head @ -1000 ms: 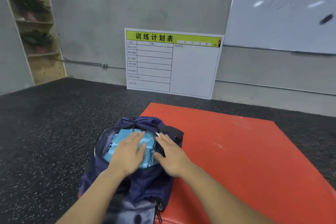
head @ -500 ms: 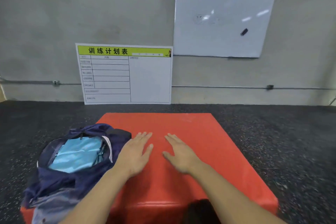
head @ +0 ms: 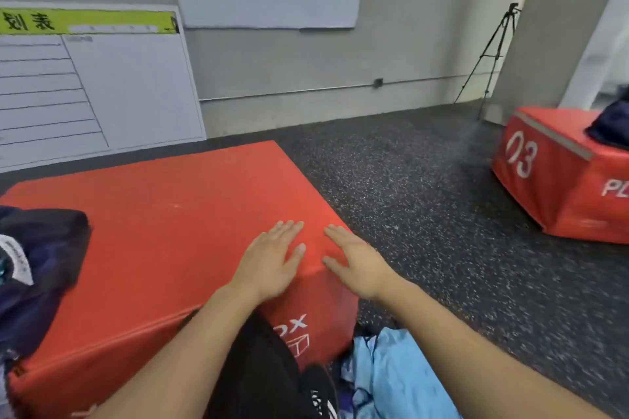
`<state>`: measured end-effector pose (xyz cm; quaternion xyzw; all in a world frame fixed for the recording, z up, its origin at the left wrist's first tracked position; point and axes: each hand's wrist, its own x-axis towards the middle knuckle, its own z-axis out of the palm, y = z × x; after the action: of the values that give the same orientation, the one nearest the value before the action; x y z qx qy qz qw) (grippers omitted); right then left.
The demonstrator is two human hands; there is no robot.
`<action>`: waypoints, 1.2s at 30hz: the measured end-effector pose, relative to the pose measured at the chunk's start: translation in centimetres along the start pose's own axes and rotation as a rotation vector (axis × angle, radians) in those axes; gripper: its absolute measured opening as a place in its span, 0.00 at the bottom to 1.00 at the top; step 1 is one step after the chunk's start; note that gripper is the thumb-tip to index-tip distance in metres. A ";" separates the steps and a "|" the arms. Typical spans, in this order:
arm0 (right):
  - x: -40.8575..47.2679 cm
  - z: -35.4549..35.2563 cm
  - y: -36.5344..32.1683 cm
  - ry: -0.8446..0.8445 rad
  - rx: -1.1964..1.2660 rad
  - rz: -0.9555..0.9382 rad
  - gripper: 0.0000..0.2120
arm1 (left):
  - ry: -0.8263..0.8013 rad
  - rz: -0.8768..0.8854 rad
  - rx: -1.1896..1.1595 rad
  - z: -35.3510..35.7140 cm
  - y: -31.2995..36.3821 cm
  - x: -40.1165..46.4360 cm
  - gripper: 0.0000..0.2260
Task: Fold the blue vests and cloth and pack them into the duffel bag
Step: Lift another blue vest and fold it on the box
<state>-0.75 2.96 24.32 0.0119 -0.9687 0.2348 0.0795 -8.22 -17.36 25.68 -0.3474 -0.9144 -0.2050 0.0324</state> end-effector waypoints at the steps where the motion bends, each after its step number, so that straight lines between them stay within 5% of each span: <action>1: -1.3 0.5 1.7 -0.009 0.004 0.034 0.31 | -0.027 0.014 -0.012 1.3 1.1 0.1 0.35; 9: -12.3 5.7 12.9 -0.070 0.081 0.316 0.29 | -0.212 0.090 -0.064 11.2 6.6 -0.9 0.25; 22: -26.7 19.4 21.3 -0.360 0.213 0.686 0.31 | -0.553 0.107 -0.061 24.7 10.9 -2.2 0.24; 36: -30.3 26.6 22.2 -0.664 0.179 0.741 0.15 | -0.686 0.072 -0.037 28.4 9.7 -3.1 0.25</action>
<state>23.85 10.11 -13.95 -0.2519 -0.8570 0.3129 -0.3228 2.78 -1.45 2.55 -0.4289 -0.8552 -0.0916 -0.2762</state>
